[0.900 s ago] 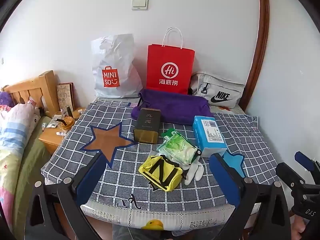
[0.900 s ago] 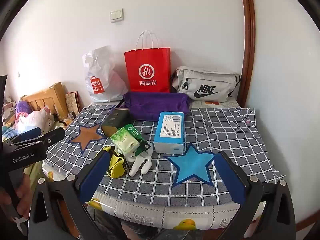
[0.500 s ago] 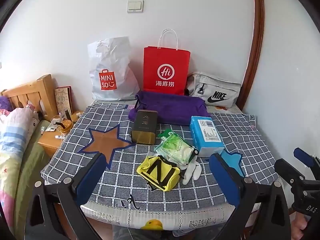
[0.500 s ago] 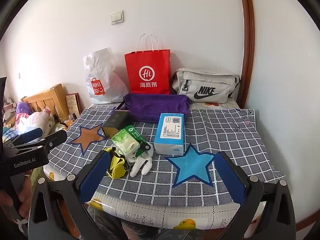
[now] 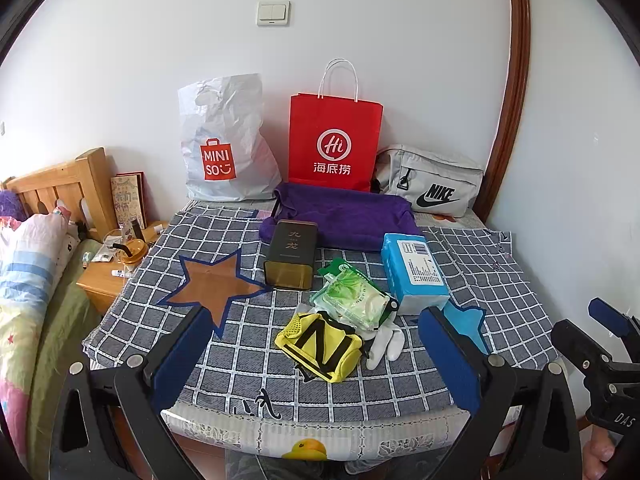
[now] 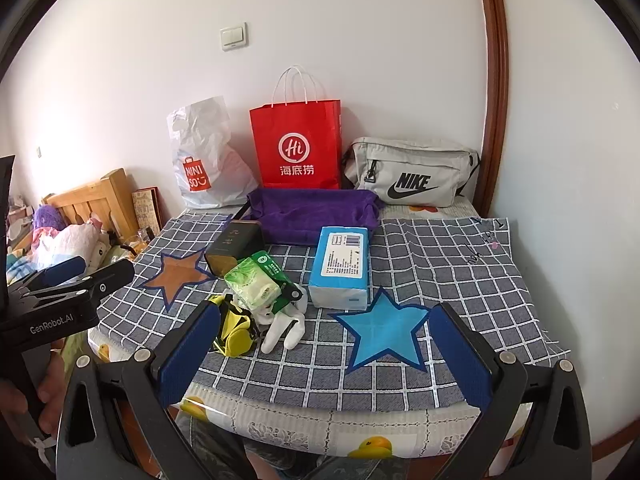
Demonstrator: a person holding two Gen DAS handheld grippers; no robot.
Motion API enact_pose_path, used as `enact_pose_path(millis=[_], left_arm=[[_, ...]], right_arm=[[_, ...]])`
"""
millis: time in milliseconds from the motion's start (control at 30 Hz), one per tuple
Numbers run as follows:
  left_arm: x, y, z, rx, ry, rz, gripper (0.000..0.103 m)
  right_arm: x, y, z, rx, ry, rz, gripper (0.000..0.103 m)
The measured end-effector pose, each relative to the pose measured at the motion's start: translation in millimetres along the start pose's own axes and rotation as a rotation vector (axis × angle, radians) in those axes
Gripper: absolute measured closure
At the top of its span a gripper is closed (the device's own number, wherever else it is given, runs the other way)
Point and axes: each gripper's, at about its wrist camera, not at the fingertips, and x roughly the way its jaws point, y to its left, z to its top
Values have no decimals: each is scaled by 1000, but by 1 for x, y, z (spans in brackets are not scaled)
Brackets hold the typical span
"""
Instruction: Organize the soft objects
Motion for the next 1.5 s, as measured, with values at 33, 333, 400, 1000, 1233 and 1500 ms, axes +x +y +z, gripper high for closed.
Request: enact_pose_path(millis=[33,333,400,1000,1233,1500], left_arm=[[0,0,0,-1,0,0,0],[0,0,-1,-2,-3,-6,0],[-2,5,1,-7,-2,-6,0],[-5,6,0,-7,-4,-8,0],[-3,6,0,-6,-5,-8,0],[-5,6,0,-6,-5,-6,0]], right_arm=[[0,0,0,0,1,1,0],[1,3,-1,-8,-1,1,0],[1,3,-1,-9,0,3,0],[1,3,-3,-7,-3,6,0],[0,3,-3,-4,-5,6,0],[-2,4,-3,-8,-12,8,0]])
